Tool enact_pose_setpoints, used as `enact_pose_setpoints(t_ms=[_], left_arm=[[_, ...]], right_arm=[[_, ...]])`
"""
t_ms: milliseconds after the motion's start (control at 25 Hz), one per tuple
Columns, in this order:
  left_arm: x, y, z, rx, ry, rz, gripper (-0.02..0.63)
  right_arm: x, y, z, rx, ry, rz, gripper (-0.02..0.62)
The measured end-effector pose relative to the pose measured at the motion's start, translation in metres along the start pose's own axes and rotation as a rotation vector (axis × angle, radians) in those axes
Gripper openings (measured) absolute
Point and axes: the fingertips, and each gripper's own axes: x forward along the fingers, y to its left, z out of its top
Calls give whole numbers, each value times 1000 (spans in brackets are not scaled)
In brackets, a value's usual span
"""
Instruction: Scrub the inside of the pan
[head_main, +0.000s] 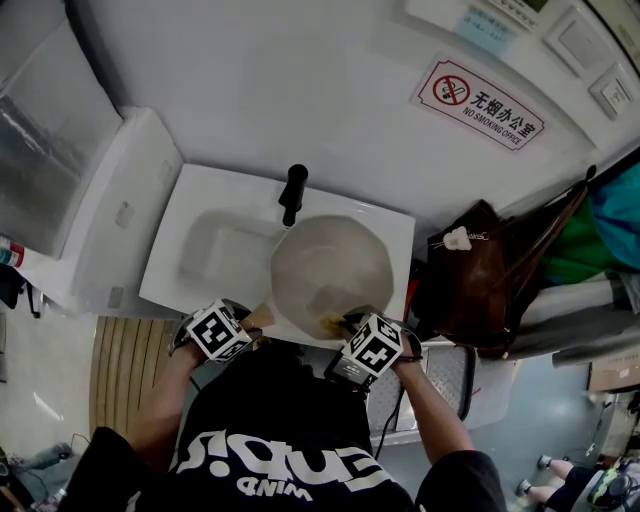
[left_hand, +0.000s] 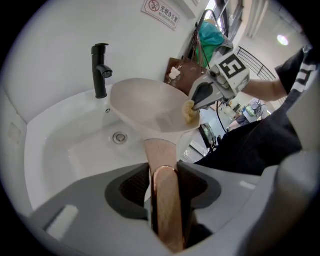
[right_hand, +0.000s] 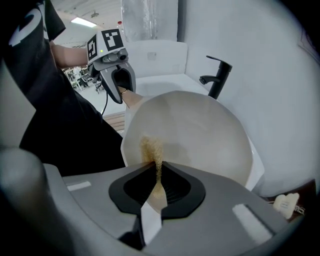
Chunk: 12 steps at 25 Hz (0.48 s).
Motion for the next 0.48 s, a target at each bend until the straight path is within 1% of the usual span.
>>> enact_pose_setpoints(t_ms=[480], left_arm=[[1,-1,-1,-3,0,-1,169]], right_arm=[[25,19,42,-22,-52,76,38]])
